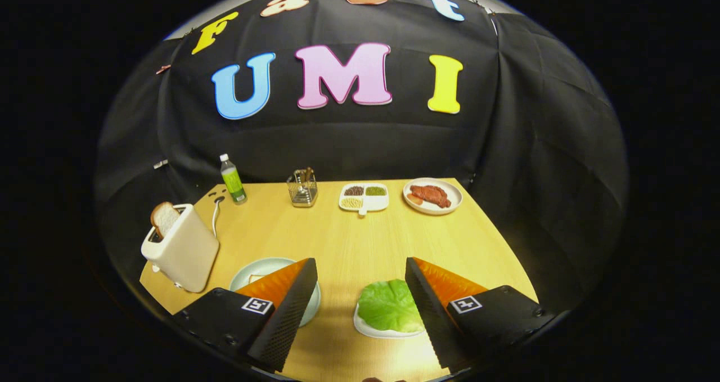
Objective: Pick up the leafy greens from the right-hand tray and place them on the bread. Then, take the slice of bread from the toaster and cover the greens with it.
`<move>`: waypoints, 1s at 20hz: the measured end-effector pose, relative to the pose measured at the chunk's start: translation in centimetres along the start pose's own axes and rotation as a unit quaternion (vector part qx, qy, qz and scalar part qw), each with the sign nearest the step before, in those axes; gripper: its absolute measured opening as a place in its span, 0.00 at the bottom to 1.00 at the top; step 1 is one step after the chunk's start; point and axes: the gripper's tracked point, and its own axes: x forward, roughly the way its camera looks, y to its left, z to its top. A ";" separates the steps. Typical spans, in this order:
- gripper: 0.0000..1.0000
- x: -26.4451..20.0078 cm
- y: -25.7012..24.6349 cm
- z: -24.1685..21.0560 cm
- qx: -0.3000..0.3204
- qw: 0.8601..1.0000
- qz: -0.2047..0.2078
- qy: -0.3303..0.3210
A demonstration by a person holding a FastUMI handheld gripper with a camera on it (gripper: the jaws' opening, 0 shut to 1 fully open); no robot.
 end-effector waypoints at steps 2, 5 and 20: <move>0.98 1.4 -1.4 -1.7 0.001 1.000 -0.006 0.024; 0.98 3.6 -3.5 -4.3 0.000 0.998 -0.014 0.058; 0.94 9.8 -6.5 -15.5 -0.022 0.981 0.019 0.194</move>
